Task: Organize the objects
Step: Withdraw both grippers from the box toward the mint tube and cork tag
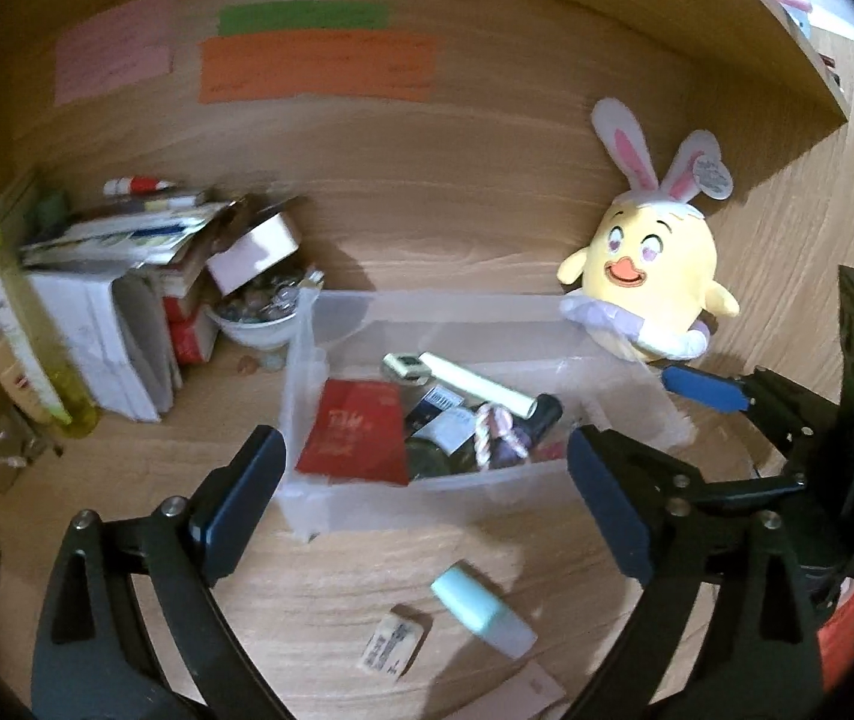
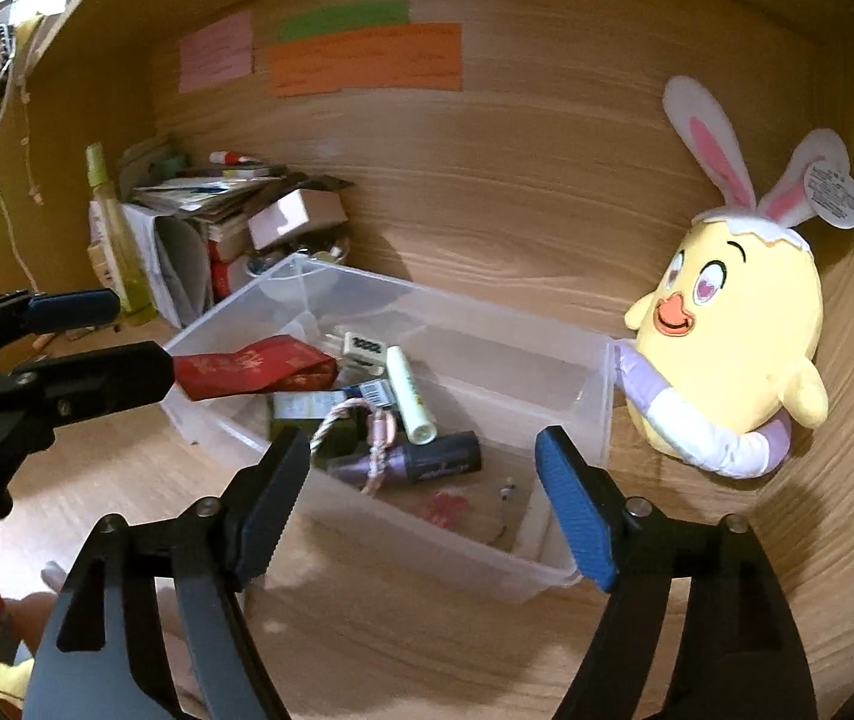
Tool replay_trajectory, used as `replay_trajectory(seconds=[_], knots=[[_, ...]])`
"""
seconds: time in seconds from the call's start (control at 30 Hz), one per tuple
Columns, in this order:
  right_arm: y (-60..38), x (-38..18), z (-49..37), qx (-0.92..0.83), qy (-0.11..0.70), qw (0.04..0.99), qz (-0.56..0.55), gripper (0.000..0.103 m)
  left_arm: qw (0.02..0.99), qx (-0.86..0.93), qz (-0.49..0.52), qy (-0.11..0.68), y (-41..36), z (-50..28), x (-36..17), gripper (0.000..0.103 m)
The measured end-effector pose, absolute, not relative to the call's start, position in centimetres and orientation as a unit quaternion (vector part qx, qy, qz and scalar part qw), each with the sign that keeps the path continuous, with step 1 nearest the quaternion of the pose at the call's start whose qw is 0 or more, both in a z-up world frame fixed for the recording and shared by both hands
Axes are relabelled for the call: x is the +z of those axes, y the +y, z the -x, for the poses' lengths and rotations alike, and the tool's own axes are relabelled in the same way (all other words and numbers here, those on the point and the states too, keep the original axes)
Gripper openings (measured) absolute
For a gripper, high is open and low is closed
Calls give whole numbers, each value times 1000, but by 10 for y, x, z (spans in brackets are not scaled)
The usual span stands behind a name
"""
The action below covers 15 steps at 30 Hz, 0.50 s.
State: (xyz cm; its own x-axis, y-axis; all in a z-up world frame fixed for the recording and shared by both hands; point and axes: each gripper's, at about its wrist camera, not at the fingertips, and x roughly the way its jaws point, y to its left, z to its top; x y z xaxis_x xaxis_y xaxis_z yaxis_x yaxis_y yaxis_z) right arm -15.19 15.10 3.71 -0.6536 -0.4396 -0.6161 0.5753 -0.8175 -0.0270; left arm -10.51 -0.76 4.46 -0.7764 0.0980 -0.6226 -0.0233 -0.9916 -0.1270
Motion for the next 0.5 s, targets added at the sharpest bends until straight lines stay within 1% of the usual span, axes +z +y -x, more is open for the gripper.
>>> replay_trajectory(seconds=[0.2,0.3,0.5], knots=[[147,37,138,-897,111,297,-309,76,13,939,338,-66,-25,89,37,96],[142,35,131,-893,111,303,-313,82,4,937,343,-63,-32,82,31,96],[129,25,120,-884,115,313,-329,82,-2,929,363,-68,-46,71,12,96]])
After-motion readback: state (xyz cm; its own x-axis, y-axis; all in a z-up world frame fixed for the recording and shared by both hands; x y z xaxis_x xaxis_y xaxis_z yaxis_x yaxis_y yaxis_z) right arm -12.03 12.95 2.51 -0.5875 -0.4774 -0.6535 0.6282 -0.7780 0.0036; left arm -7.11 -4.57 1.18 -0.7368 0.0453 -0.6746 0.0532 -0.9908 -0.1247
